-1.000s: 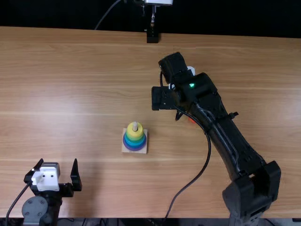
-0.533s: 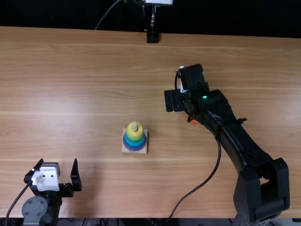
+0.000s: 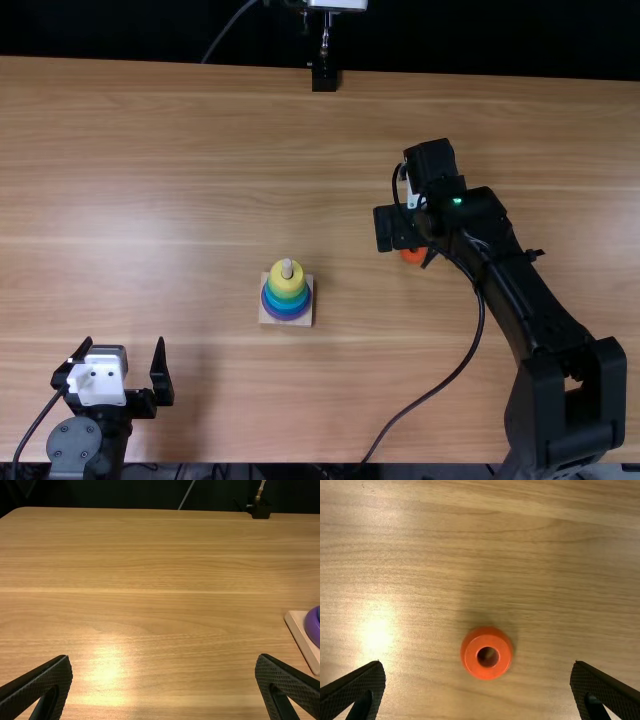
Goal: Build the Hanoi tower: stack the rings onto the peg from bottom to top in this color order: purple, dark blue, light blue, dark green, light green, yellow, orange.
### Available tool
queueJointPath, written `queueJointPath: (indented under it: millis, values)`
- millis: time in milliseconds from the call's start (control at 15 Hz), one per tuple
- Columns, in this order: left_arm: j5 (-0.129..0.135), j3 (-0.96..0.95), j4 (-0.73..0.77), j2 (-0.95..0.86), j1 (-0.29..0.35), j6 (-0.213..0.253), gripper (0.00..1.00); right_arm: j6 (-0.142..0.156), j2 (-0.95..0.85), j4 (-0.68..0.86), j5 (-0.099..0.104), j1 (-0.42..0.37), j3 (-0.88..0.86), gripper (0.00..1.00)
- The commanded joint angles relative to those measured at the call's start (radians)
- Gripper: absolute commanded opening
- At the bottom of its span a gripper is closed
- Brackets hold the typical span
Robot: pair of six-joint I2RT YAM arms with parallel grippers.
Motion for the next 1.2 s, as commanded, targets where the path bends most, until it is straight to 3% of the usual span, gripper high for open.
queueJointPath:
  millis: [0,333,1133]
  values:
    - [0.004,-0.112,-0.079,-0.012,0.000,0.005,1.00,-0.003,0.008,-0.007,0.003,-0.013,0.004,1.00]
    - [0.004,-0.112,-0.079,-0.012,0.000,0.005,1.00,0.001,0.100,-0.125,-0.001,-0.015,0.040,1.00]
    - [0.004,-0.112,-0.079,-0.012,0.000,0.005,1.00,0.001,0.184,-0.110,-0.006,-0.015,0.058,1.00]
